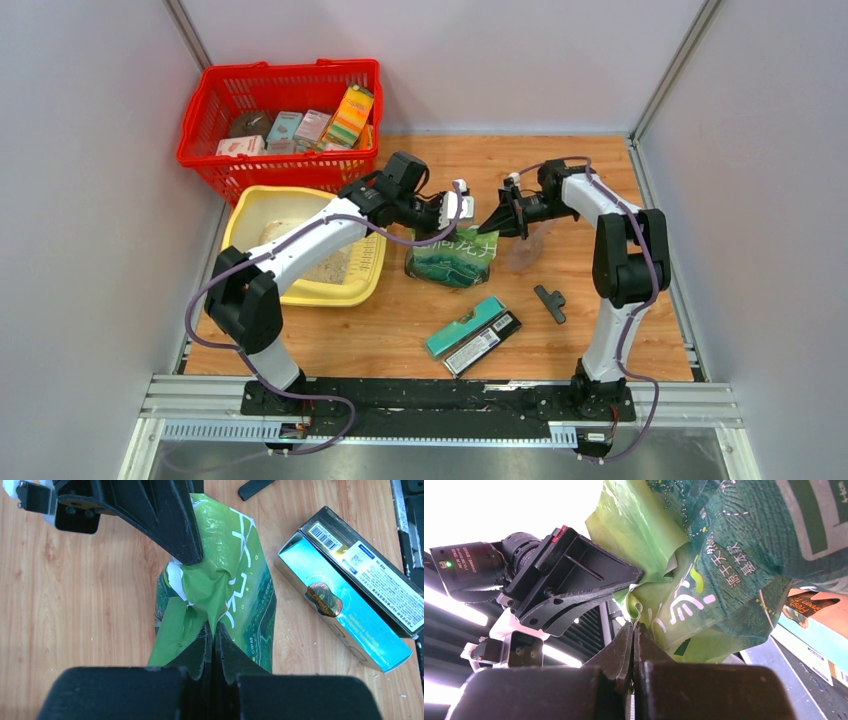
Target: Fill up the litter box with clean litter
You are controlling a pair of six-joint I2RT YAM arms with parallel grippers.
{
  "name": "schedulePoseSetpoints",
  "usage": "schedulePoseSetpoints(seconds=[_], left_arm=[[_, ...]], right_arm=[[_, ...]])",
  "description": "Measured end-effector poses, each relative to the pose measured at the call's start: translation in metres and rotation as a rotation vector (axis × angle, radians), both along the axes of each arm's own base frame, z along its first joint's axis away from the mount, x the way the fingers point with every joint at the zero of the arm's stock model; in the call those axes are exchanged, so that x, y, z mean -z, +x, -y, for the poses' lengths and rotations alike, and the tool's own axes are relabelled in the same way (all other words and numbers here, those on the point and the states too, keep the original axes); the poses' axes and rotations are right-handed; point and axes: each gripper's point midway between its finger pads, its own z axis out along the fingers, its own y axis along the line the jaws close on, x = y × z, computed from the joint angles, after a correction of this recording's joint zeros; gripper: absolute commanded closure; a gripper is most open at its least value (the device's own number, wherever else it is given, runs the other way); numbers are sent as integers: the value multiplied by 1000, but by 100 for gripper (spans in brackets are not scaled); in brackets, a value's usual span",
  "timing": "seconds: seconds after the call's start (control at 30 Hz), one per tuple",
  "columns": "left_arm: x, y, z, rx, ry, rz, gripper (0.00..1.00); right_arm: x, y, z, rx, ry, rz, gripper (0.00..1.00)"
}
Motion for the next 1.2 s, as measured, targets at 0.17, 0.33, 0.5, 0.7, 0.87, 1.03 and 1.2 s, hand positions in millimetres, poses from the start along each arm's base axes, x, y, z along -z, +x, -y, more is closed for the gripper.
schedulePoseSetpoints(seconds=[0.17, 0.33, 0.5, 0.7, 0.87, 1.03, 1.2], left_arm=[[1, 4, -1, -58, -12, -32, 100], [1, 3, -5, -122, -37, -78, 100], [1, 1, -5, -167, -54, -130, 100], [1, 4, -6, -229, -80, -194, 100], [1, 4, -7, -258, -91, -237, 100], [1, 5, -9, -273, -97, -266, 100], [1, 4, -9, -280, -104, -286, 100]], right_arm=[[-8, 10, 9, 32, 15, 26, 54], [-79, 59, 51, 76, -7, 685, 42], [-109, 16, 59, -38, -140, 1283, 40], [-61, -52, 13, -330, -194, 1833, 40], [-24, -36, 2, -414, -279, 2145, 40], [-25, -21, -15, -472, -290, 2392, 39], [-25, -21, -27, -516, -270, 2524, 42]])
